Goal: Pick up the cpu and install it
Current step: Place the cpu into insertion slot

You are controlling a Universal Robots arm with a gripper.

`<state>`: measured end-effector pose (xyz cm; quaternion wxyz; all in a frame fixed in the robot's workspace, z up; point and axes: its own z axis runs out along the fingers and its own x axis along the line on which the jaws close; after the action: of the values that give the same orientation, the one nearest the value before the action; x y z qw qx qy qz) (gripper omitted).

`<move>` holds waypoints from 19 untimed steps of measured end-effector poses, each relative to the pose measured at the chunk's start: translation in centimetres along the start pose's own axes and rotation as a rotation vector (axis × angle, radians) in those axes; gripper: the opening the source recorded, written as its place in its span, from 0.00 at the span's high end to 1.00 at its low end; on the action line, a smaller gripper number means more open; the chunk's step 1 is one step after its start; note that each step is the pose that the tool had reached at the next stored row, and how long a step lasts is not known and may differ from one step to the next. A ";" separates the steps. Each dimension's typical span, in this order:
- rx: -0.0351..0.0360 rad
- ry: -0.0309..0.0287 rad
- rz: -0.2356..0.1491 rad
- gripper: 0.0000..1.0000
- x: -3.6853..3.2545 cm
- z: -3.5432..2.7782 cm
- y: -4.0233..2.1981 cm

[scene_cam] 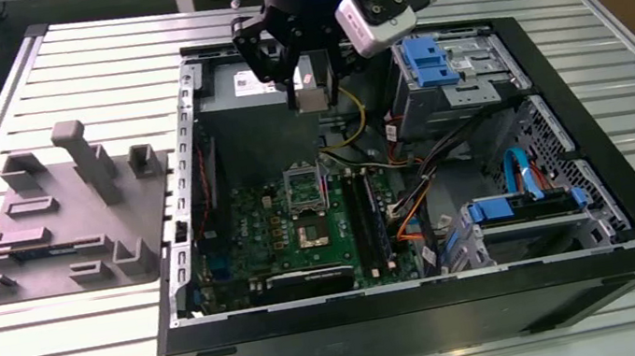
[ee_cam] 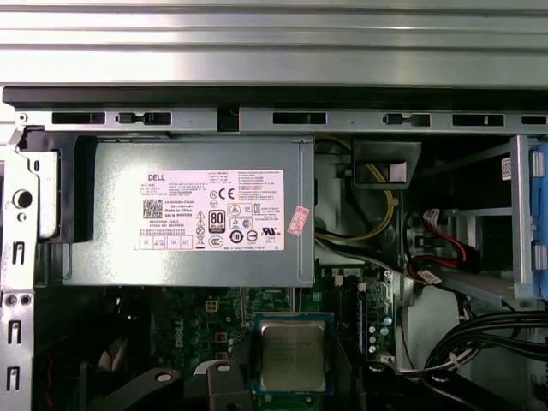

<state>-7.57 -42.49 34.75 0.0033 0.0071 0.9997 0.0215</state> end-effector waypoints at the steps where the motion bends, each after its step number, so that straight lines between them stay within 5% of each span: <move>1: 0.0000 0.0000 0.000 0.53 0.00 0.00 -0.16; 12: 0.0001 0.0011 -0.024 0.53 0.02 0.12 -1.80; 19: -0.0004 0.0004 -0.011 0.53 0.02 1.32 -3.33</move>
<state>-7.63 -45.76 33.28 0.0032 0.0016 0.9998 0.0217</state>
